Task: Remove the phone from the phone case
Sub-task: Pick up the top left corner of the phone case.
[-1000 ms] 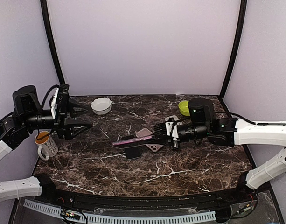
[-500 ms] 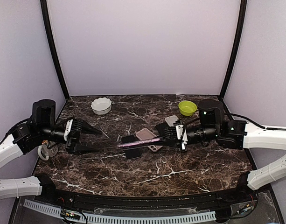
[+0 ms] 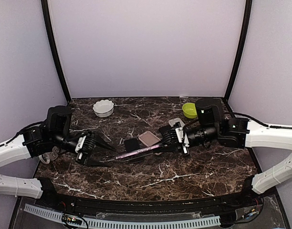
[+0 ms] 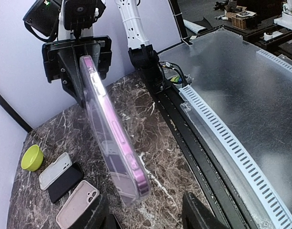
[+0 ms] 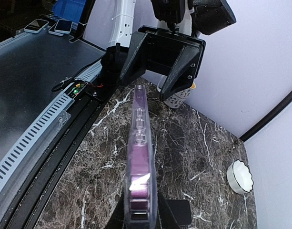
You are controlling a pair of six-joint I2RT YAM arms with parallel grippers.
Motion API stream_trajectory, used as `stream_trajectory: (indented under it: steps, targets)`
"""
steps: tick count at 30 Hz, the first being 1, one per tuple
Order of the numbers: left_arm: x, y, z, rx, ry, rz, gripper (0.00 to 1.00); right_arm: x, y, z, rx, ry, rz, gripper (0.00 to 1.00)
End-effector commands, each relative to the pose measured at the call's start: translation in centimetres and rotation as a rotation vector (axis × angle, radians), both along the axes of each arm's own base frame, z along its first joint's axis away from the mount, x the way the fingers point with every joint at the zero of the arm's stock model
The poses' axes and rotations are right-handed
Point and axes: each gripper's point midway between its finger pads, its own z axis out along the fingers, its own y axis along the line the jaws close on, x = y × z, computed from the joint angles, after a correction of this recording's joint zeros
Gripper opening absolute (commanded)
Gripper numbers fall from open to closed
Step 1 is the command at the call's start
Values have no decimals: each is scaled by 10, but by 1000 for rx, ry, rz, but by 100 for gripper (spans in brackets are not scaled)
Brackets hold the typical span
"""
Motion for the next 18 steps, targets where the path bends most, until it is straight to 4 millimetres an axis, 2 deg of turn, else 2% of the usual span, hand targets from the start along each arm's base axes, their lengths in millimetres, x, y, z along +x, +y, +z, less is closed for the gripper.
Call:
stream_trajectory:
  steps: [1,7,15,18]
  targets:
    - [-3,-7,7,-47,-21,-37,51,-8,9,33,95,-54,61,0]
    - [-6,-11,4,-22,4,-66,42,-9,11,30,79,-56,70,0]
    - [-8,-13,5,-13,2,-85,38,-8,12,32,84,-66,66,0]
    - [-8,-15,5,-15,5,-94,32,-8,13,31,83,-70,67,0]
